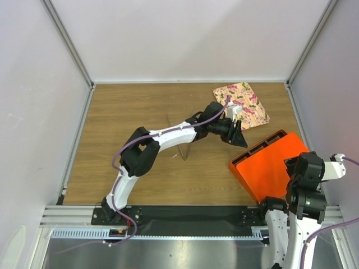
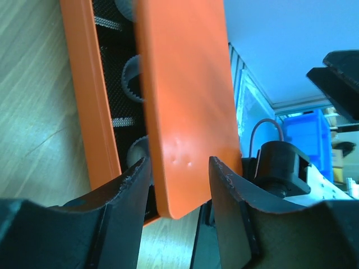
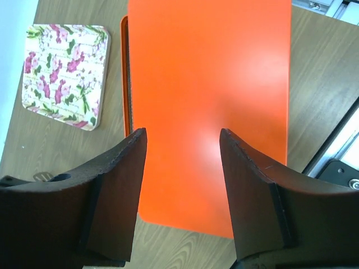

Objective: Pack the chocolate

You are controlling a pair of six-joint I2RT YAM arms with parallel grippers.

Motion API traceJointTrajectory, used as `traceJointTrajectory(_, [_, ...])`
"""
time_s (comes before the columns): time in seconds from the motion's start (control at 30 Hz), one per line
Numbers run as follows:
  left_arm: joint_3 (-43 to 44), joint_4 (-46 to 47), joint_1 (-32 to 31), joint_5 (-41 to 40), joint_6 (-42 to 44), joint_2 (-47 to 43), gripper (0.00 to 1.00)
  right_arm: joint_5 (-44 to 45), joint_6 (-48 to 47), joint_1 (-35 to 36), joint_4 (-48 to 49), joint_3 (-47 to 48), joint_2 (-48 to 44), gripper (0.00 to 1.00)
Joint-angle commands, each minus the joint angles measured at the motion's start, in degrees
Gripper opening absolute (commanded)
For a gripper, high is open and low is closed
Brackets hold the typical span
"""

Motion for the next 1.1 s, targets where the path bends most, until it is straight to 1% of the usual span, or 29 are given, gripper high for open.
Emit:
traceJointTrajectory(0.0, [-2.6, -1.7, -0.2, -2.3, 4.3, -4.6, 0.52, 2.5, 0.6, 0.0, -0.2, 3.0, 0.9, 0.6])
traceJointTrajectory(0.03, [-3.3, -1.8, -0.2, -2.9, 4.4, -5.1, 0.53, -1.3, -1.6, -0.1, 3.4, 3.0, 1.0, 0.61])
traceJointTrajectory(0.1, [-4.3, -2.3, -0.1, -3.7, 5.1, -5.9, 0.54, -3.6, -4.4, 0.0, 4.2, 3.7, 4.6, 0.61])
traceJointTrajectory(0.13, [-4.0, -2.7, -0.1, -5.0, 5.4, -6.0, 0.56, -6.9, -5.3, 0.0, 4.9, 3.9, 6.3, 0.61])
traceJointTrajectory(0.2, [-2.8, -5.7, -0.2, -5.7, 7.6, -5.7, 0.59, -8.7, -6.3, 0.0, 4.9, 4.5, 11.9, 0.61])
traceJointTrajectory(0.23, [-2.4, -6.7, -0.3, -7.2, 9.4, -5.4, 0.6, -11.7, -7.4, 0.0, 6.4, 4.4, 13.6, 0.61])
traceJointTrajectory(0.3, [-1.2, -8.7, -0.4, -8.0, 11.2, -4.8, 0.61, -12.9, -8.2, -0.5, 7.7, 5.0, 18.2, 0.62])
traceJointTrajectory(0.33, [-0.6, -9.5, -0.4, -8.3, 12.3, -4.0, 0.62, -12.6, -7.8, -1.0, 6.7, 5.6, 19.7, 0.64])
traceJointTrajectory(0.37, [0.6, -11.2, -0.7, -9.2, 15.0, -3.6, 0.63, -12.1, -7.6, -1.8, 6.4, 6.2, 20.9, 0.65])
traceJointTrajectory(0.4, [1.0, -11.9, -0.9, -10.0, 16.3, -3.2, 0.65, -12.3, -7.6, -4.2, 6.2, 7.3, 23.1, 0.66])
traceJointTrajectory(0.43, [1.3, -12.6, -1.1, -11.3, 18.2, -2.4, 0.66, -12.7, -7.8, -5.3, 6.2, 7.7, 24.2, 0.7])
traceJointTrajectory(0.47, [2.0, -13.0, -1.3, -11.3, 19.0, -1.9, 0.68, -12.4, -7.2, -8.5, 5.1, 8.3, 26.9, 0.74])
traceJointTrajectory(0.53, [2.5, -12.8, -1.5, -9.7, 19.8, -0.5, 0.69, -13.5, -6.0, -13.0, 4.1, 8.4, 28.7, 0.76])
traceJointTrajectory(0.6, [2.7, -12.2, -1.6, -8.4, 19.6, 0.0, 0.69, -15.0, -5.7, -17.4, 4.0, 7.5, 28.7, 0.79])
traceJointTrajectory(0.63, [2.8, -11.7, -1.7, -8.0, 19.4, 0.0, 0.69, -15.7, -6.0, -22.4, 4.5, 6.6, 27.3, 0.83])
traceJointTrajectory(0.7, [3.0, -11.7, -2.3, -7.7, 20.1, -0.2, 0.71, -19.2, -8.1, -27.1, 5.9, 5.6, 25.7, 0.89])
traceJointTrajectory(0.73, [3.1, -11.9, -2.5, -8.0, 21.2, -0.3, 0.72, -18.3, -8.6, -29.6, 5.5, 5.6, 25.7, 0.96])
traceJointTrajectory(0.8, [3.9, -12.3, -3.0, -8.7, 21.9, -0.2, 0.75, -15.8, -9.2, -30.1, 4.1, 5.6, 26.5, 0.98])
traceJointTrajectory(0.87, [5.7, -13.2, -3.1, -8.7, 22.3, 0.4, 0.76, -16.4, -9.0, -32.5, 4.5, 3.4, 25.3, 0.99])
traceJointTrajectory(0.97, [8.3, -15.4, -3.3, -8.6, 23.3, 1.8, 0.78, -16.2, -8.7, -32.8, 6.2, 0.5, 22.9, 1.0])
traceJointTrajectory(1.07, [10.3, -17.9, -3.8, -10.2, 25.4, 2.9, 0.79, -16.4, -9.1, -33.3, 8.1, -2.1, 22.4, 1.0])
